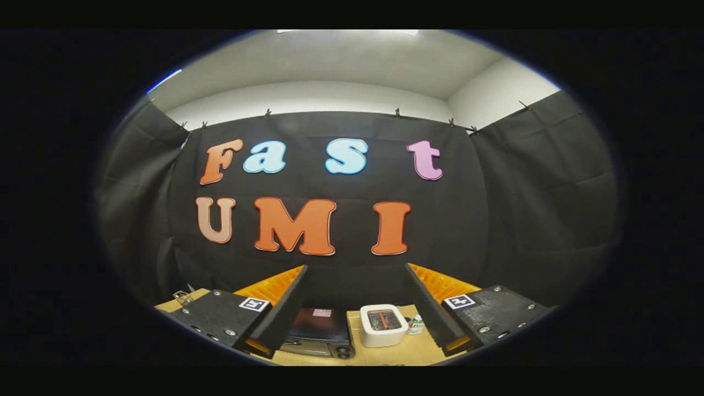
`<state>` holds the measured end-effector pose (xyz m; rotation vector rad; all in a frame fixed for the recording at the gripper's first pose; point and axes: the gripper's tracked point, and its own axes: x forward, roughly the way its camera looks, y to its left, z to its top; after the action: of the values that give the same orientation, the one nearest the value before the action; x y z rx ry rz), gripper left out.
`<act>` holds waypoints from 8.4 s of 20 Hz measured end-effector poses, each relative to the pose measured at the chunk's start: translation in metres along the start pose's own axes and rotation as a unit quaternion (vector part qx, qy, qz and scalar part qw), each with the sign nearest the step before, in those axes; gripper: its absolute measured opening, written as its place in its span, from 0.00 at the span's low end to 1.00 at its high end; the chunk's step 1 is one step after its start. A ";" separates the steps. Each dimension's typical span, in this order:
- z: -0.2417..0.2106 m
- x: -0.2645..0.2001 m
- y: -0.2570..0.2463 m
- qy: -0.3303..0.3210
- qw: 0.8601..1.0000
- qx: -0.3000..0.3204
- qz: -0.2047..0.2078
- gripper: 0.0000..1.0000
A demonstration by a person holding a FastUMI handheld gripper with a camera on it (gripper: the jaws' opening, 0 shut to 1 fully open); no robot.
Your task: Open the toaster oven, put the food inside, and close the toaster oven door.
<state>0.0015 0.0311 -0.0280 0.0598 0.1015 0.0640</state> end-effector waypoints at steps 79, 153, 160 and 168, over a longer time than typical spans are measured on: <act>-0.375 -0.105 0.132 0.404 0.902 -0.002 0.155 0.99; -0.366 -0.037 0.195 0.434 0.824 0.320 0.172 0.34; -0.391 -0.001 0.219 0.385 0.823 0.389 0.153 0.35; -0.410 0.057 0.216 0.316 0.843 0.428 0.081 0.35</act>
<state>0.0026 0.2727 -0.4274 0.9537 0.7897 0.2045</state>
